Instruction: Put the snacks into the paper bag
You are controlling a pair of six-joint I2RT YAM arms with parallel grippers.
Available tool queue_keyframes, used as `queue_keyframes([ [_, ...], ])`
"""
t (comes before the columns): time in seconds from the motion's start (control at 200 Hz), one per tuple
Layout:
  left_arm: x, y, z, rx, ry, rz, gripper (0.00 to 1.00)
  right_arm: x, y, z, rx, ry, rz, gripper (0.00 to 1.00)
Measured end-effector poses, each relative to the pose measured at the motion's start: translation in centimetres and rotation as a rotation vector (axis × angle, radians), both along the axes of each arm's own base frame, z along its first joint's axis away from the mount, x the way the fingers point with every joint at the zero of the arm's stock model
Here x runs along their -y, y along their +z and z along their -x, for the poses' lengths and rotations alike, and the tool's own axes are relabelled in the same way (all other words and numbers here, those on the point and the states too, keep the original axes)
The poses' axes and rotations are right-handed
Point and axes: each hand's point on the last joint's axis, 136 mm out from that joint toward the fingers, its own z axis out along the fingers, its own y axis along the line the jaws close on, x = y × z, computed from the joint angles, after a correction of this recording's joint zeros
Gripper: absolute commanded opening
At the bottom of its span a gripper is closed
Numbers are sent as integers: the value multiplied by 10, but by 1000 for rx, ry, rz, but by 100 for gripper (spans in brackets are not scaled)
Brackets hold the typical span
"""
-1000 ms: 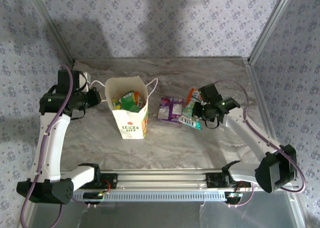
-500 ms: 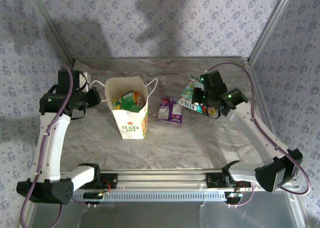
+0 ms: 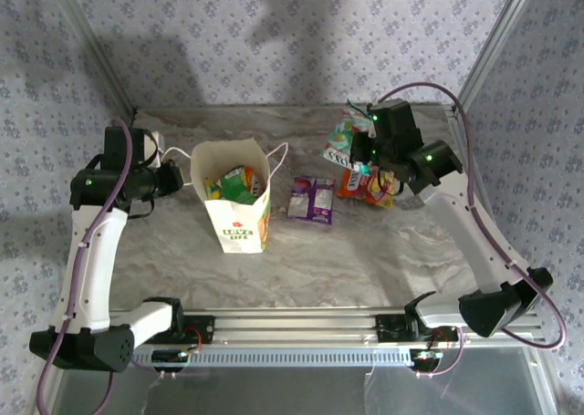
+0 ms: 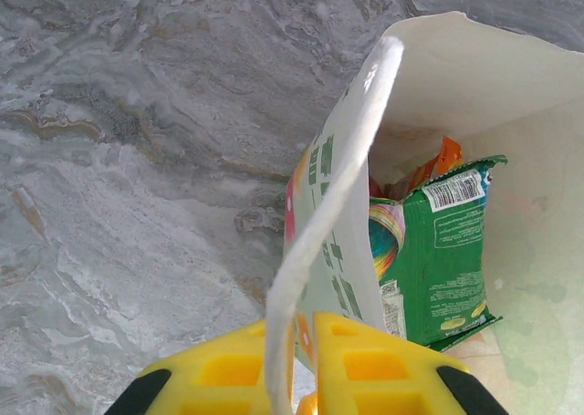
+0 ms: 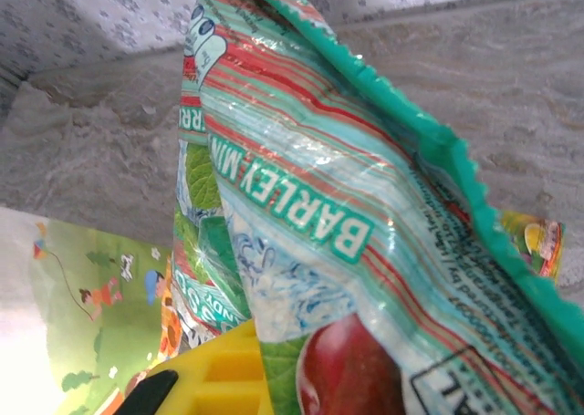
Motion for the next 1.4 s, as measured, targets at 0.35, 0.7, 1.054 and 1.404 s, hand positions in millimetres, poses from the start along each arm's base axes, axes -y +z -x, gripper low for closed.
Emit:
queue_keyframes([
  [0.35, 0, -3, 3, -12, -18, -16, 14, -36, 57, -27, 154, 110, 5, 8],
  [0.7, 0, -5, 2, -21, -21, -19, 14, -77, 98, -45, 296, 223, 29, 8],
  [1.054, -1, -6, 1, -26, -27, -30, 14, -113, 134, -48, 402, 332, -51, 8],
  [1.404, -1, -6, 2, -26, -31, -32, 14, -180, 119, -36, 357, 558, -176, 8],
])
